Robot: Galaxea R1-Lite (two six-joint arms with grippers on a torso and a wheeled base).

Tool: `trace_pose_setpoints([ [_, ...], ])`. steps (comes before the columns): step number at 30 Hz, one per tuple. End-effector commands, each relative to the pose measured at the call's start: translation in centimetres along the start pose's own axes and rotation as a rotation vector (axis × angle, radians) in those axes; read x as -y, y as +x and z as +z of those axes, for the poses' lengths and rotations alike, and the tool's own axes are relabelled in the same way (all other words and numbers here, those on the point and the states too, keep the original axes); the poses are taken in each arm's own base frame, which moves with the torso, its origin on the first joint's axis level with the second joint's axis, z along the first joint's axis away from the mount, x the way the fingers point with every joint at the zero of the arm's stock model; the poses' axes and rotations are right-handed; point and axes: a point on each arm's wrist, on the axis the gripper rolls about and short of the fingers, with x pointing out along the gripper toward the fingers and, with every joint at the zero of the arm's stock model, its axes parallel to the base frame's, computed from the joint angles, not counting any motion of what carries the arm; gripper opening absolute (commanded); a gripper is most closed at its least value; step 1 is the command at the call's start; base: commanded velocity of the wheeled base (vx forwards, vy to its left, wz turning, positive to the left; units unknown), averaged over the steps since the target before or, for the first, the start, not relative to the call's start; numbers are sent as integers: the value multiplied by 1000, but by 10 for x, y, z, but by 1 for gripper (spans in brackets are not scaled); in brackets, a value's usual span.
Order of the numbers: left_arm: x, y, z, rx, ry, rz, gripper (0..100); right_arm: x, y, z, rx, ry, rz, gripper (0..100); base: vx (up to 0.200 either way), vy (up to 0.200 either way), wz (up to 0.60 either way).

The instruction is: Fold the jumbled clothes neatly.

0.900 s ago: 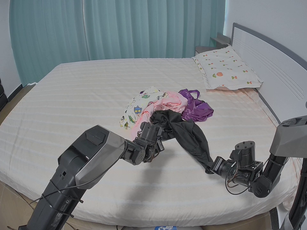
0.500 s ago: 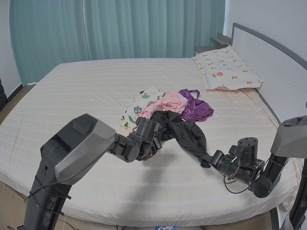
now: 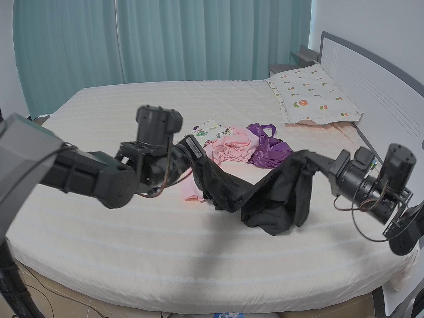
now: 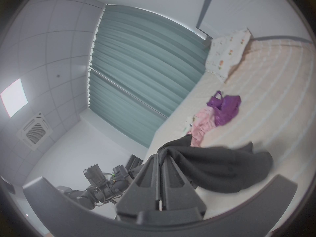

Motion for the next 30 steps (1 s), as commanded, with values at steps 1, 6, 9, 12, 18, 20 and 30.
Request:
trace_pose_setpoints([
  [1,7,-72,35,111,-25,-82,0,-28,-25,37,77,-38,79,0,0,0,0],
  [6,-21,-70,10,35,-5,12,0,4,-5,20,0,-7,-25,0,0,0,0],
  [9,-32,-70,-5,-15,8,50,0,19,7,7,-44,10,-71,0,0,0,0],
  [12,-39,-70,-14,-46,15,72,0,26,12,-4,-73,20,-107,0,0,0,0],
  [18,-48,-72,-22,-78,20,102,0,35,19,-19,-100,28,-160,0,0,0,0],
  [20,-50,-73,-27,-95,26,108,0,34,19,-18,-98,28,-161,0,0,100,0],
  [30,-55,-80,-36,-127,36,120,0,37,13,-22,-105,32,-187,0,-160,160,0],
])
